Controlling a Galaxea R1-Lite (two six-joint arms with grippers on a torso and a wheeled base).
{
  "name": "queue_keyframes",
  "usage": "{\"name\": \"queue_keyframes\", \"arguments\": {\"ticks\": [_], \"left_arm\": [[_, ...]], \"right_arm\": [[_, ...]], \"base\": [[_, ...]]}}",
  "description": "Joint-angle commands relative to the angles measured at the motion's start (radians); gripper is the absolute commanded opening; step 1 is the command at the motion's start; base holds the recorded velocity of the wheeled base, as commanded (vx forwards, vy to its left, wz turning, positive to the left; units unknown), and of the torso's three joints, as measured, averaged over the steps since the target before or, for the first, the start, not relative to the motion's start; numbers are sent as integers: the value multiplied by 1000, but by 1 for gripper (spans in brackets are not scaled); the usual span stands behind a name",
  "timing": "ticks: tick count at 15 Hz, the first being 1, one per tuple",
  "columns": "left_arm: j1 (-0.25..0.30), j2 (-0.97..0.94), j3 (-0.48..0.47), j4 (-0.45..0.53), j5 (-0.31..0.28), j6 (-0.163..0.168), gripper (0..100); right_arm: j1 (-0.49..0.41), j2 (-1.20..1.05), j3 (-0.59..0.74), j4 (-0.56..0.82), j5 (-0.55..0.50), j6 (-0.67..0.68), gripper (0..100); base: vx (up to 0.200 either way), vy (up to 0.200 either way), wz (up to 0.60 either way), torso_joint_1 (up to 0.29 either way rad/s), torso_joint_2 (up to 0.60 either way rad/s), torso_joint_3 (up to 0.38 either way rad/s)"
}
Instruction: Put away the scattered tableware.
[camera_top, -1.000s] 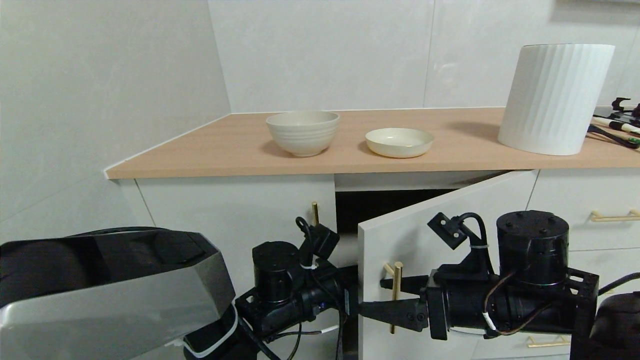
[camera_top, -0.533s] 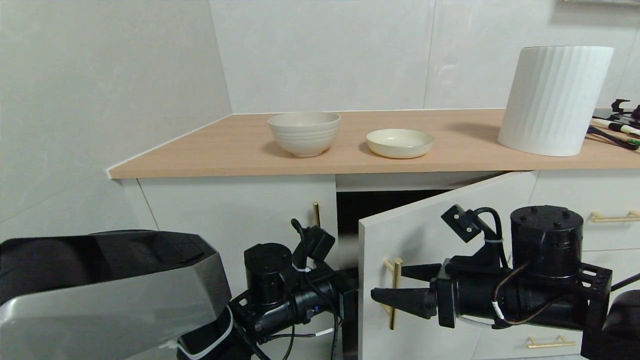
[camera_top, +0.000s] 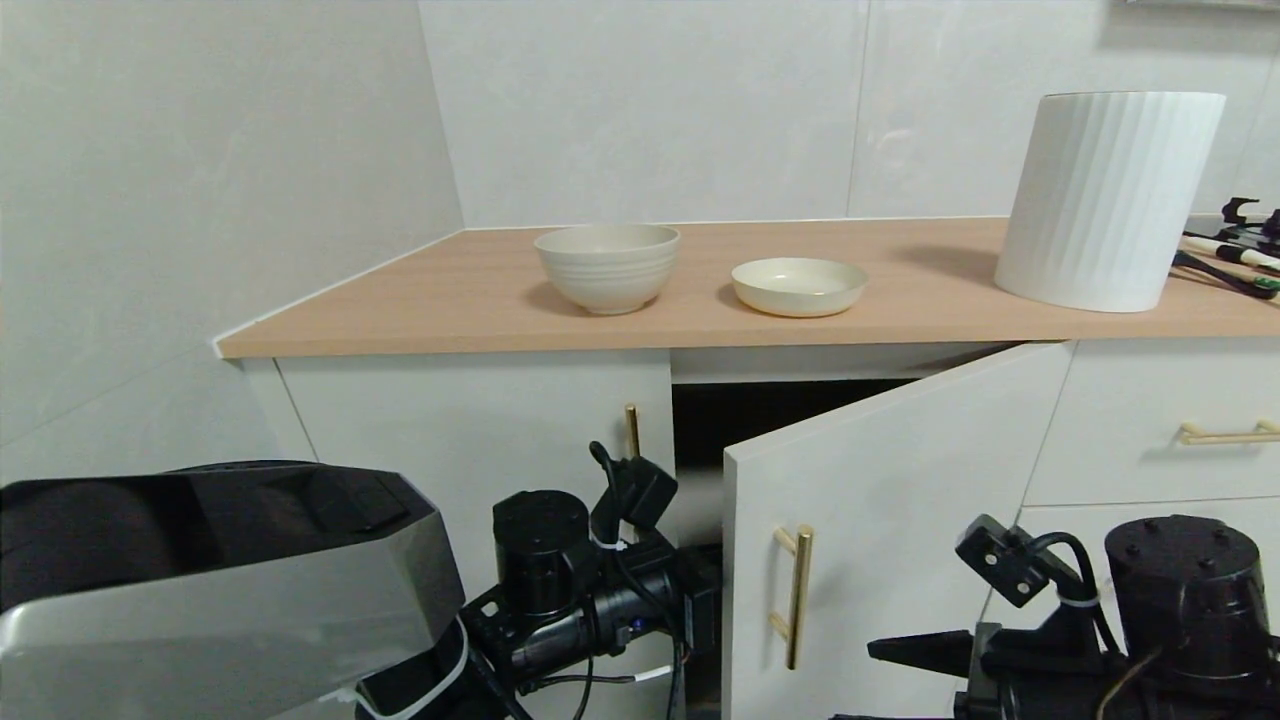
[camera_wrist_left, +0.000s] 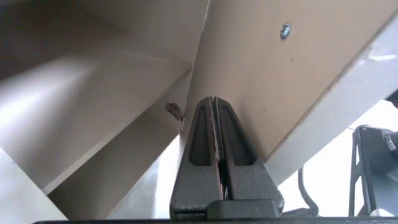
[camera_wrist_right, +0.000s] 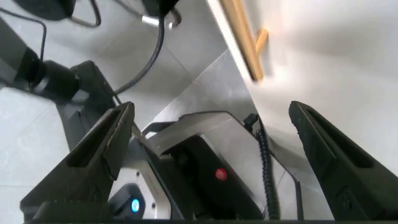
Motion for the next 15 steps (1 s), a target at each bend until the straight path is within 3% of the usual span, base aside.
{"name": "queue_keyframes", "arguments": {"ticks": [1, 5, 10, 15], "left_arm": [[0, -7, 1, 1, 2, -3, 0], [0, -7, -53, 61, 2, -4, 0], [17, 49, -205, 158, 3, -6, 0], [14, 24, -285, 254, 12, -6, 0]], "right_arm": [[2, -37, 19, -1, 1, 0, 100], [2, -57, 17, -1, -1, -22, 100], [2, -77, 19, -1, -4, -23, 100], [2, -86, 23, 0, -3, -23, 100]], "base": [[0, 0, 0, 0, 0, 0], [-200, 0, 0, 8, 2, 0], [0, 0, 0, 0, 0, 0], [0, 0, 0, 0, 0, 0]]}}
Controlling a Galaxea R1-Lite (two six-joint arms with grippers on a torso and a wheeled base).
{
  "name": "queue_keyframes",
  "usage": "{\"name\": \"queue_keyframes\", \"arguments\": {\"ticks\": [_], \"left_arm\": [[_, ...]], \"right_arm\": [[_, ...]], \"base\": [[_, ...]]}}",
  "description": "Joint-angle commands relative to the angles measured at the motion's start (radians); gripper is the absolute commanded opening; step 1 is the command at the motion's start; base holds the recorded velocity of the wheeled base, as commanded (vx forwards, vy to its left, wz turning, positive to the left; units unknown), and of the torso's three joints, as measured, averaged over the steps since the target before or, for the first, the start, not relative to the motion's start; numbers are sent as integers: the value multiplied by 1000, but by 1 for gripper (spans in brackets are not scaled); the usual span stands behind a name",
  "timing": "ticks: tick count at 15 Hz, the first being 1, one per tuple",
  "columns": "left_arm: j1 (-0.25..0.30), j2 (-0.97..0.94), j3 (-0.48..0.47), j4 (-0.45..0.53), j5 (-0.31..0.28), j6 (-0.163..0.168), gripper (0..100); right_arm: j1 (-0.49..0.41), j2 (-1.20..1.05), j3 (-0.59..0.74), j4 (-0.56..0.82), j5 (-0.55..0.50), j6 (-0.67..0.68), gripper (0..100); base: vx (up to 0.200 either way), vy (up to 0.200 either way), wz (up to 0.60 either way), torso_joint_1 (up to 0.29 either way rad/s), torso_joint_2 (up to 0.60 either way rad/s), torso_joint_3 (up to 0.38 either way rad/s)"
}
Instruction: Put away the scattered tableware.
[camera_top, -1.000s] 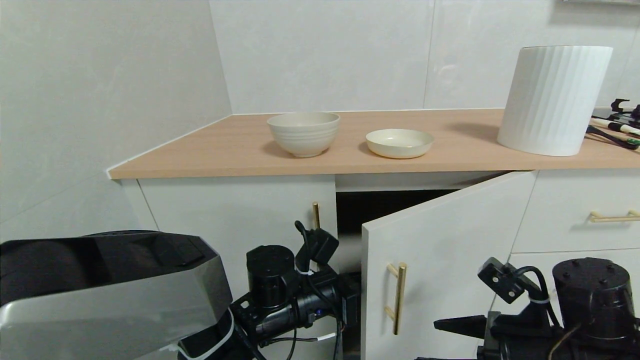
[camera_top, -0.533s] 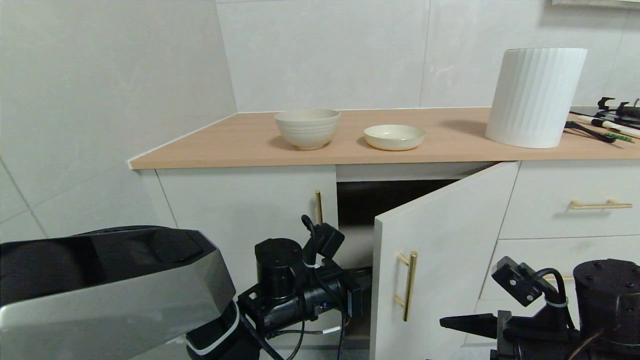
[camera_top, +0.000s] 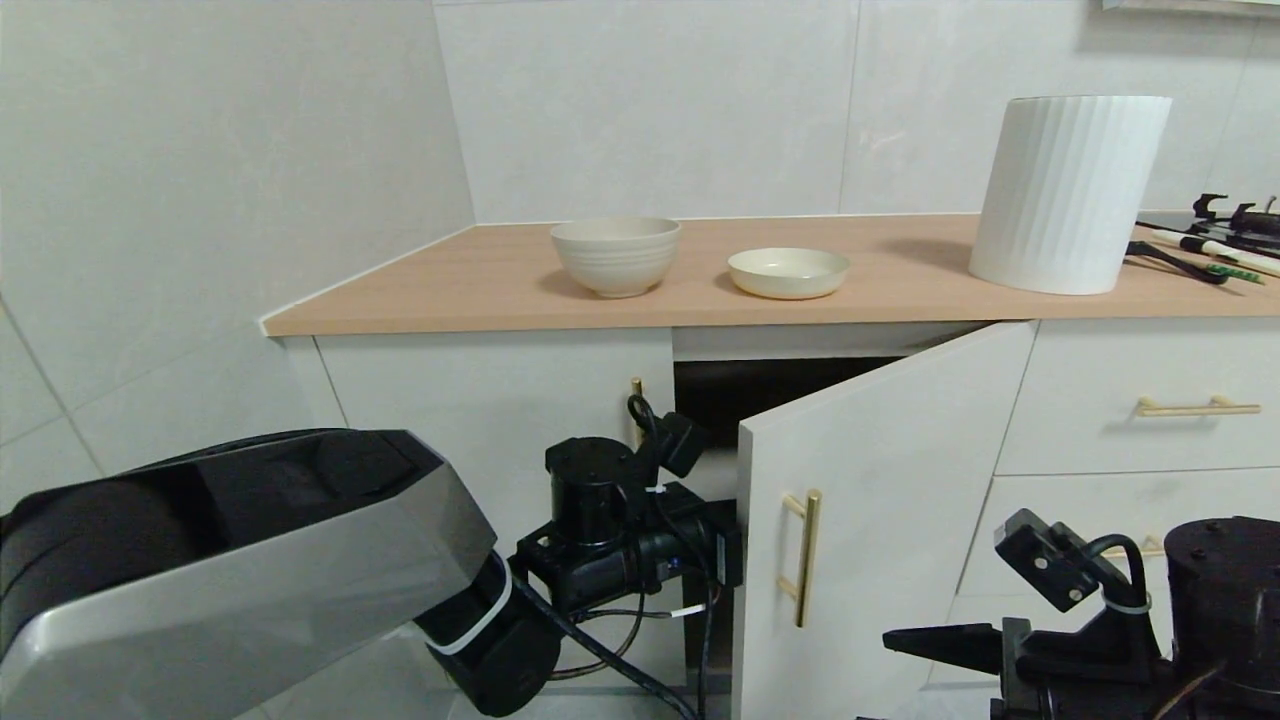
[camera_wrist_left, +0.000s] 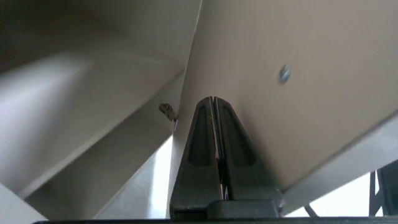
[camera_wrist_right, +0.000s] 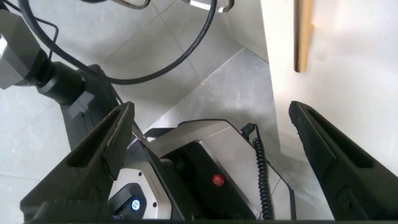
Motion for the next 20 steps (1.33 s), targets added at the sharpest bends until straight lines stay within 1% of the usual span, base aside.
{"name": "queue_keyframes", "arguments": {"ticks": [1, 4, 9, 11, 16, 18, 20], "left_arm": [[-1, -9, -21, 6, 1, 0, 0], [-1, -11, -53, 40, 1, 0, 0], [-8, -9, -141, 130, 1, 0, 0], [-13, -9, -142, 132, 1, 0, 0], [-22, -12, -155, 138, 1, 0, 0], [-22, -8, -179, 142, 1, 0, 0], [-22, 9, -227, 193, 1, 0, 0]], "right_arm": [[0, -3, 1, 0, 2, 0, 100], [2, -3, 3, 0, 2, 0, 100], [3, -5, 4, 0, 1, 0, 100], [3, -16, 4, 0, 1, -2, 100], [5, -20, 4, 0, 1, -2, 100], [5, -20, 4, 0, 1, -2, 100], [5, -20, 4, 0, 1, 0, 100]], "base": [[0, 0, 0, 0, 0, 0], [-200, 0, 0, 9, -1, -2], [0, 0, 0, 0, 0, 0], [0, 0, 0, 0, 0, 0], [-200, 0, 0, 9, 0, 1], [0, 0, 0, 0, 0, 0], [0, 0, 0, 0, 0, 0]]}}
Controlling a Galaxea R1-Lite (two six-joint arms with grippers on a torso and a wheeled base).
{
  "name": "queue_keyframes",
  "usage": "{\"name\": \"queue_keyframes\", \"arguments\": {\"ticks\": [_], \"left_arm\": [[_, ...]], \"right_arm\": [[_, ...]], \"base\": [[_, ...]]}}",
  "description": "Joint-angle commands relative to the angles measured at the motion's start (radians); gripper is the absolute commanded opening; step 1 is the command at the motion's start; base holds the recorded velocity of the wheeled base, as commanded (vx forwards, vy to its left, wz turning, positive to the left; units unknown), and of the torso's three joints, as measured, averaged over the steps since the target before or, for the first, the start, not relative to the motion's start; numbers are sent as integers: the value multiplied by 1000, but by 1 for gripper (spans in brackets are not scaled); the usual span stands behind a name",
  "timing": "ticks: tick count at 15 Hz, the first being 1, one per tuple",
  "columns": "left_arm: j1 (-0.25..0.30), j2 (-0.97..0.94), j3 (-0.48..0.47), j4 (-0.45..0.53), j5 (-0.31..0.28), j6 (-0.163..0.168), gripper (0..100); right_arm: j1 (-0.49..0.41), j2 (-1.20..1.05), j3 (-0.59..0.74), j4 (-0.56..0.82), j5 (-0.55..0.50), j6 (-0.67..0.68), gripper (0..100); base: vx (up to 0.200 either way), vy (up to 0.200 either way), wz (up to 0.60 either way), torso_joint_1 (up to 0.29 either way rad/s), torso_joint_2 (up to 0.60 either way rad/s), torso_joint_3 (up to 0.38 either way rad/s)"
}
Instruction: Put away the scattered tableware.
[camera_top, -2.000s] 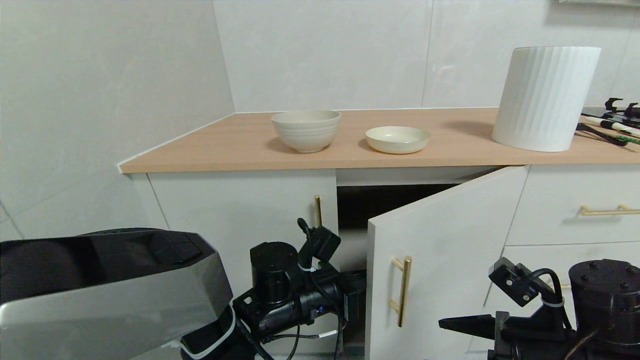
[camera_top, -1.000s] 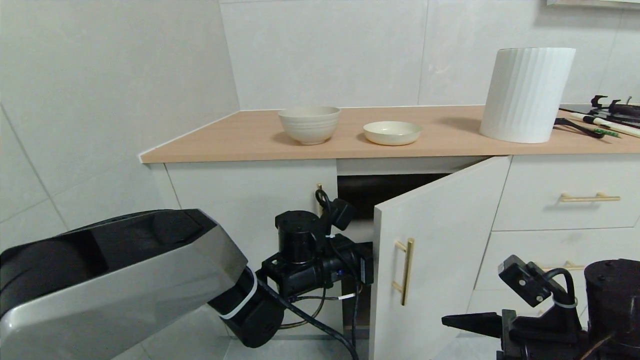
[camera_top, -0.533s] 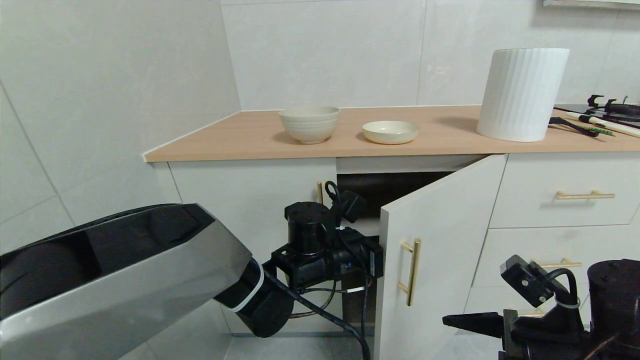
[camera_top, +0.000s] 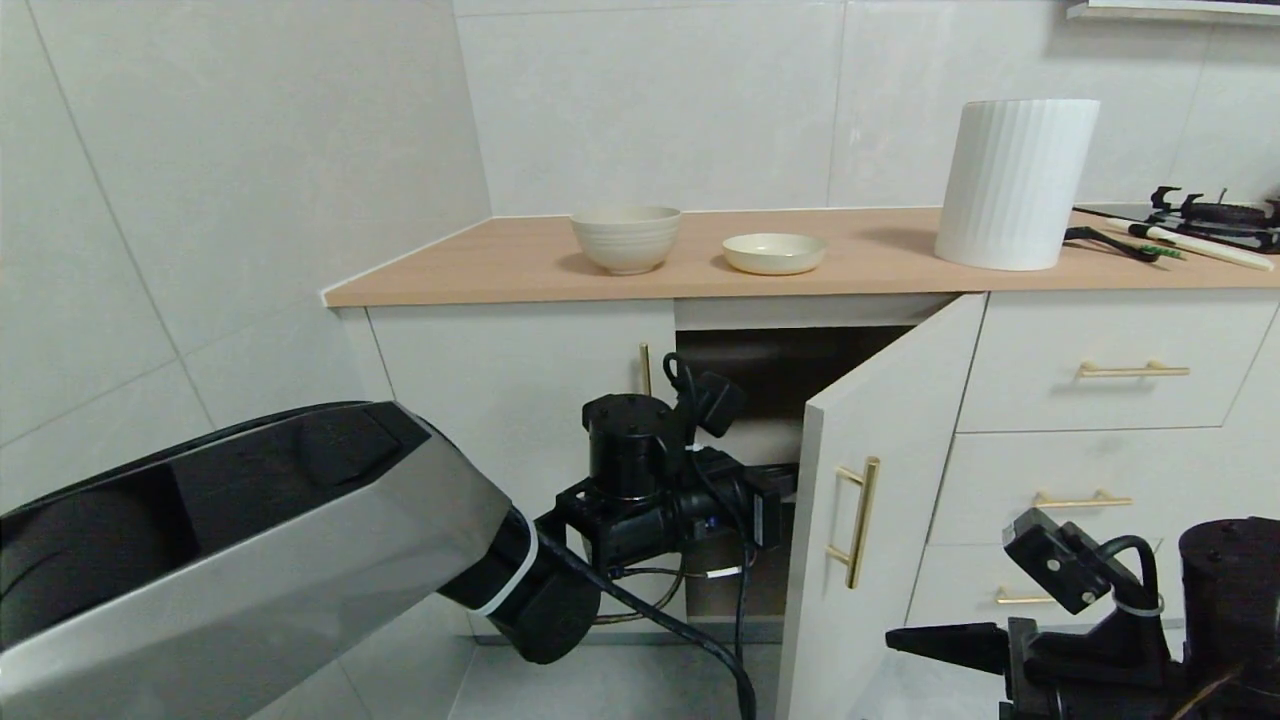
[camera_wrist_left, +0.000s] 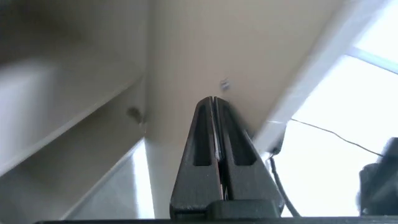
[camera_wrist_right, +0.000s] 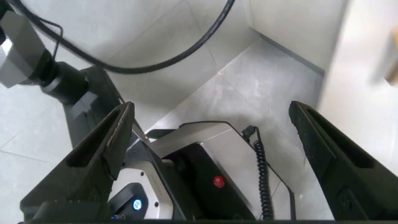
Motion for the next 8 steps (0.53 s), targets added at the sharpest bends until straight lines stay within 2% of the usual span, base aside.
{"name": "queue_keyframes", "arguments": {"ticks": [1, 3, 6, 7, 8], "left_arm": [[-3, 20, -42, 13, 1, 0, 0], [-6, 26, -58, 28, 1, 0, 0], [-44, 20, -66, 51, 7, 0, 0], [-75, 9, -66, 56, 7, 1, 0], [-149, -31, -58, 69, 1, 1, 0]], "right_arm": [[0, 2, 0, -1, 0, 0, 100], [0, 2, 0, -1, 0, 0, 100], [7, -7, 6, -1, 2, 0, 100], [8, -16, 9, -1, 3, -5, 100], [7, -55, 21, -1, 9, -26, 100]], "base": [[0, 0, 0, 0, 0, 0], [0, 0, 0, 0, 0, 0], [0, 0, 0, 0, 0, 0], [0, 0, 0, 0, 0, 0], [0, 0, 0, 0, 0, 0]]}}
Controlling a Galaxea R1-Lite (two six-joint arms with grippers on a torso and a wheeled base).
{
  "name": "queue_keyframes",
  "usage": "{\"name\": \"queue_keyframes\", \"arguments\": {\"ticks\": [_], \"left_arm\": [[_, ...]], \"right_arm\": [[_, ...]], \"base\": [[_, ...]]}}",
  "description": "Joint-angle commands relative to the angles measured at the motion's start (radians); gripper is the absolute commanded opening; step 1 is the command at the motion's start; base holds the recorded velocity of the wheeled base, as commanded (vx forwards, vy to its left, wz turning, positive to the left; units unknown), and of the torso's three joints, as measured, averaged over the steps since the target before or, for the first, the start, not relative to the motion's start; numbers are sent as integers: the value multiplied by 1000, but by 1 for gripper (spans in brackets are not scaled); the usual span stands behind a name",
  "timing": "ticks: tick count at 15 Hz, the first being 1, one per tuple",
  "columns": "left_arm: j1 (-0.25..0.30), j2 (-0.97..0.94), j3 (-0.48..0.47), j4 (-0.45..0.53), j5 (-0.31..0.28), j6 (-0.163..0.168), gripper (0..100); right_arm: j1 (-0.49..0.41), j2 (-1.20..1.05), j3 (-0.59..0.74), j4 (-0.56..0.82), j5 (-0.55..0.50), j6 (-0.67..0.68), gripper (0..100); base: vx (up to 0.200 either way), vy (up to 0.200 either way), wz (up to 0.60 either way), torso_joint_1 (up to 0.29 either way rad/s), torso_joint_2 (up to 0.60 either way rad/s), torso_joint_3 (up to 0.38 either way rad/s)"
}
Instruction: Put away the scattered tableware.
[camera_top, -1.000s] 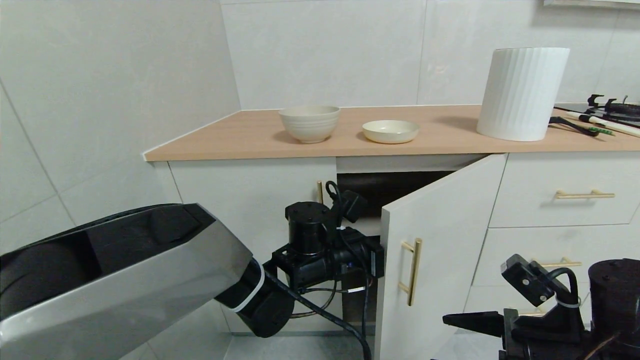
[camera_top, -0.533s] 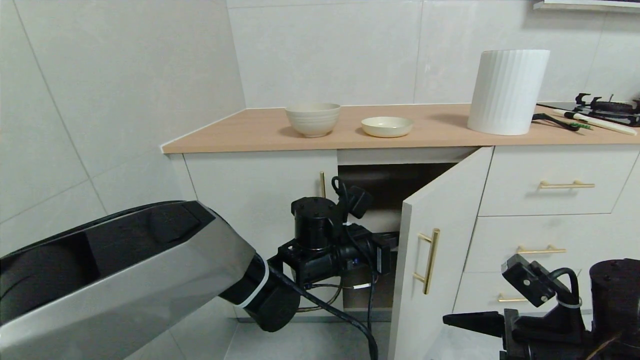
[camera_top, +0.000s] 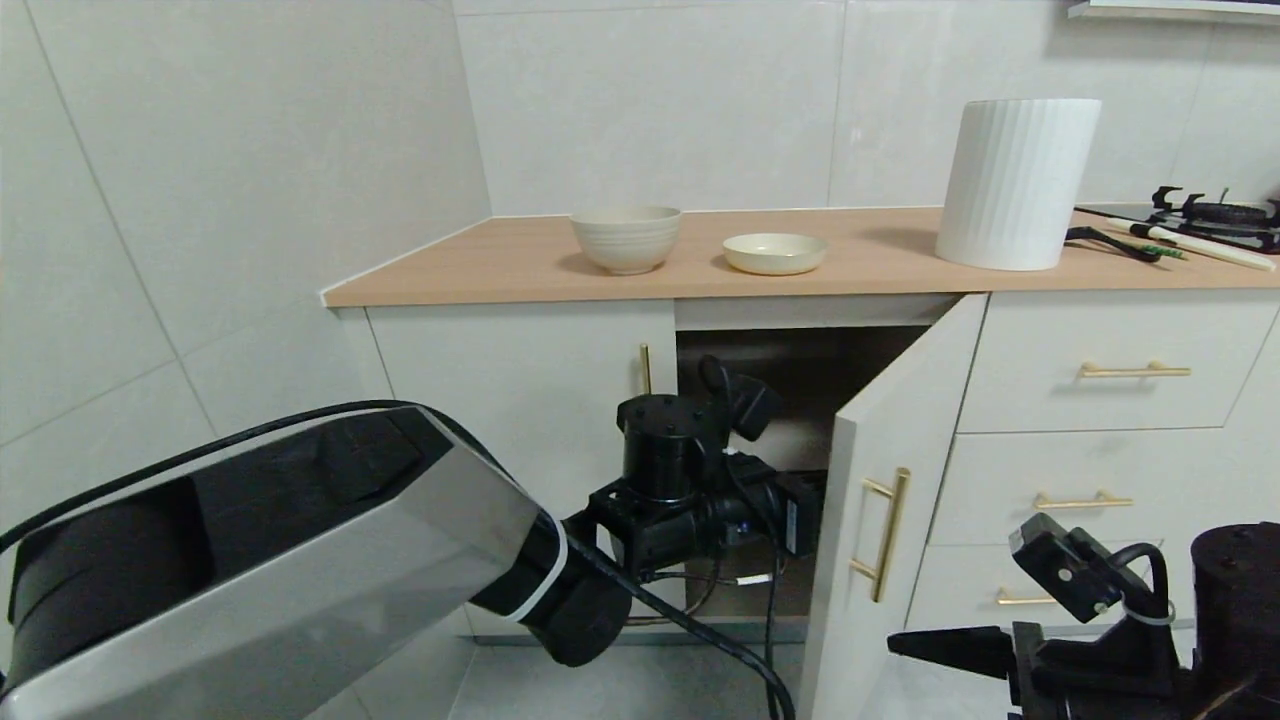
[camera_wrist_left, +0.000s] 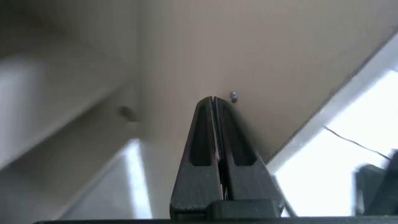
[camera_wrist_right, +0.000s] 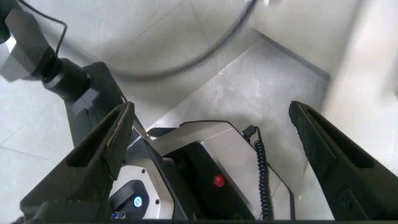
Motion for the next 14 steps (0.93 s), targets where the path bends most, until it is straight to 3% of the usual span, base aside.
{"name": "queue_keyframes", "arguments": {"ticks": [1, 3, 6, 7, 8, 11, 12, 13, 14], "left_arm": [[-139, -93, 10, 34, -9, 0, 0], [-163, -149, 59, 53, -14, -1, 0], [-48, -208, 143, 39, -6, -3, 0], [16, -261, 192, 39, -2, 0, 0], [85, -340, 261, 44, 20, 10, 0], [197, -520, 387, 74, 52, 25, 0], [248, -620, 407, 179, 110, 25, 0], [283, -690, 402, 306, 149, 25, 0], [323, -775, 393, 466, 161, 27, 0]], "right_arm": [[0, -72, 22, 1, 31, -14, 100], [0, -93, 28, 1, 71, -16, 100], [0, -88, 23, 1, 70, -14, 100], [0, -79, 16, 1, 68, -13, 100], [-2, -65, -27, 8, 36, -10, 100], [-3, -24, -224, 174, -230, 9, 100], [-12, -21, -328, 304, -293, 6, 100], [-38, -19, -409, 403, -293, 4, 100], [-54, -15, -511, 513, -296, 3, 100]], "base": [[0, 0, 0, 0, 0, 0], [0, 0, 0, 0, 0, 0], [0, 0, 0, 0, 0, 0], [0, 0, 0, 0, 0, 0], [0, 0, 0, 0, 0, 0], [0, 0, 0, 0, 0, 0], [0, 0, 0, 0, 0, 0], [0, 0, 0, 0, 0, 0], [0, 0, 0, 0, 0, 0]]}}
